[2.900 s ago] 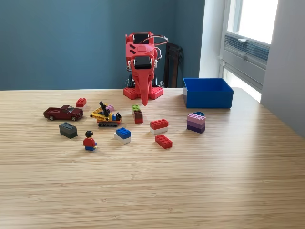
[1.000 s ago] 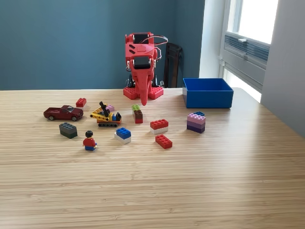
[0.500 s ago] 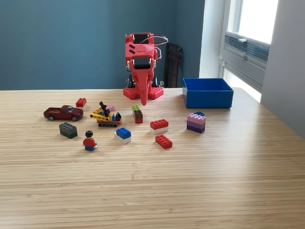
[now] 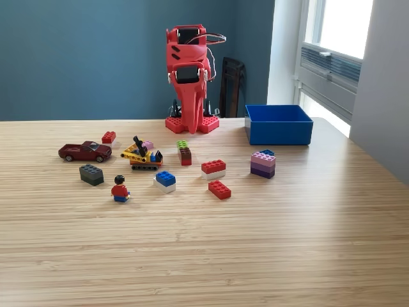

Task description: Grasp a lego block and put it in the bin.

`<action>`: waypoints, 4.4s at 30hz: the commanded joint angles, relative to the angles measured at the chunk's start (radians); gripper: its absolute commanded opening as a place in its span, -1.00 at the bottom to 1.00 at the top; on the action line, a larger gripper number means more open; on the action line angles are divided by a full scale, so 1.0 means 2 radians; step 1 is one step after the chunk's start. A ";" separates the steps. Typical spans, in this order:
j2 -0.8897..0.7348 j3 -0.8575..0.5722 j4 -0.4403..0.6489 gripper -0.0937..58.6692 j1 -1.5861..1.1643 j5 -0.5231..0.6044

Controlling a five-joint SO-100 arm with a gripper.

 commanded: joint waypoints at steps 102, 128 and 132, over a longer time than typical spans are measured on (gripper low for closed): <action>-0.728 -0.637 0.080 -0.12 -0.096 0.350; -0.769 -0.647 0.073 -0.31 -0.074 0.423; -0.769 -0.645 0.064 -0.33 -0.061 0.429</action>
